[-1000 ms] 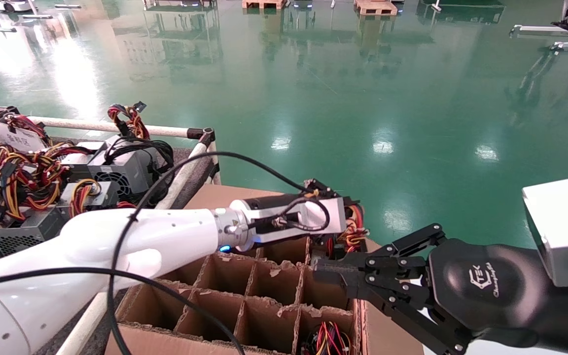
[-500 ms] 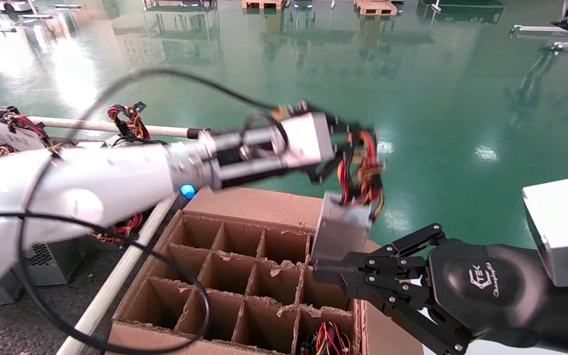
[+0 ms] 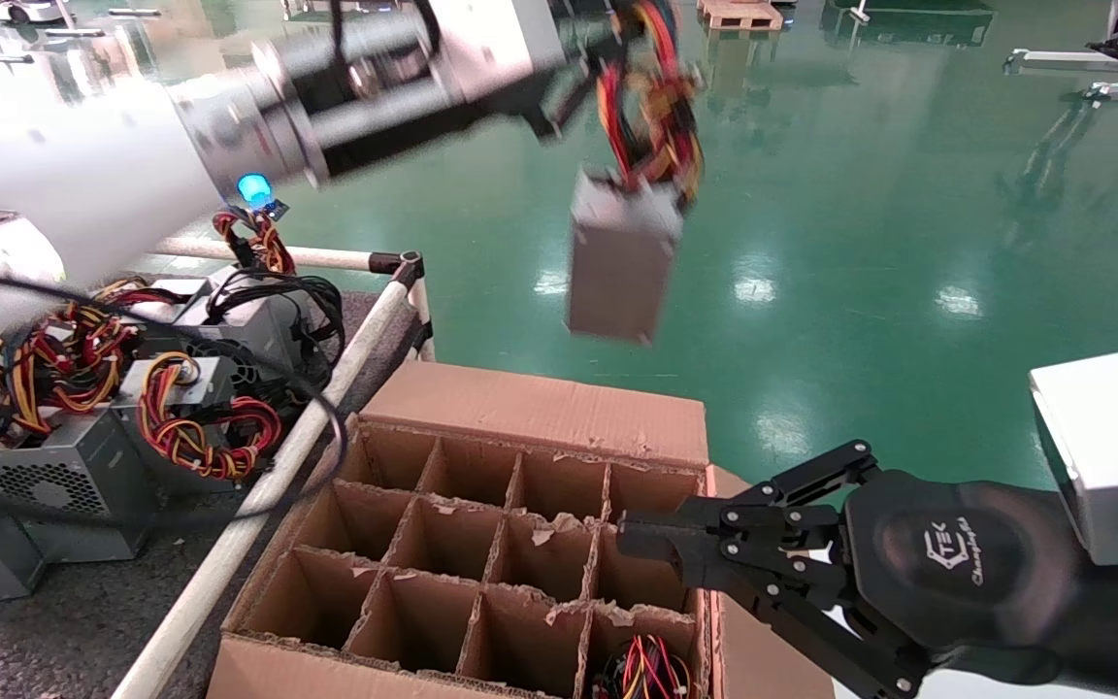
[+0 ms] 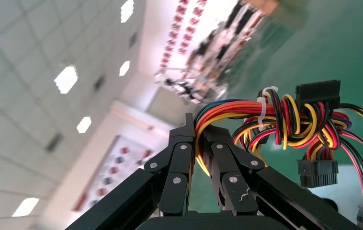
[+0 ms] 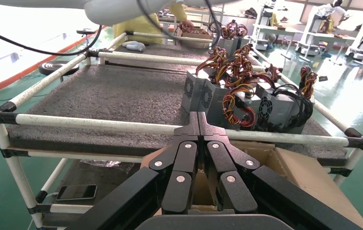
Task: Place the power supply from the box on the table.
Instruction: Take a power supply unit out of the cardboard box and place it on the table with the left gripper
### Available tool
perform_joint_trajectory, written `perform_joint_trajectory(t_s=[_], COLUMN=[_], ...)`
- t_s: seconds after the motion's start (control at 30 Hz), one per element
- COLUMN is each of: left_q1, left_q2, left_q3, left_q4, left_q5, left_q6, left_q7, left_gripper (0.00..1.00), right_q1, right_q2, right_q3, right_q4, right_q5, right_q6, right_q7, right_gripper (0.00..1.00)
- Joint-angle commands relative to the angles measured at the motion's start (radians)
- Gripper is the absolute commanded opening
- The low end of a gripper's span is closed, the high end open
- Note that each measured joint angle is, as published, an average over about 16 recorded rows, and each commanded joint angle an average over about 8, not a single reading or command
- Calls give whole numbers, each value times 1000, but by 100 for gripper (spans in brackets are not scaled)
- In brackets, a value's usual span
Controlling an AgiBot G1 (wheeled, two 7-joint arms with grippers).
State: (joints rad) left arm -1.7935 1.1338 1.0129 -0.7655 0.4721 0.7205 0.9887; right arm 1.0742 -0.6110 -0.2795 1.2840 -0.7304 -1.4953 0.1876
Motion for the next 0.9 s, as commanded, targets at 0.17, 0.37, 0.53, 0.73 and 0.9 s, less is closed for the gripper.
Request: perform_joint_trajectory(t_s=[0.17,0.37,0.53,0.73,0.9], left_q1=[-78,-160,-224,-301,-353], left_q2=[8,19,30,44,45], left_q3=[-42,-80,-106,-101,-75], left_q4=[60,148,228,335,422], left_q5=[49,111,172,246,298], left_q6=[-52,-125,-197,-270,-308], left_q7=[44,93,134,154,153], left_gripper=[0,0,0,0,0], right_q1=[0,0,0,0,0], right_q2=[0,0,0,0,0], right_q3=[0,0,0,0,0], right_q4=[0,0,0,0,0], right_q5=[0,0,0,0,0], right_q6=[0,0,0,0,0], right_q7=[0,0,0,0,0], right_gripper=[0,0,0,0,0])
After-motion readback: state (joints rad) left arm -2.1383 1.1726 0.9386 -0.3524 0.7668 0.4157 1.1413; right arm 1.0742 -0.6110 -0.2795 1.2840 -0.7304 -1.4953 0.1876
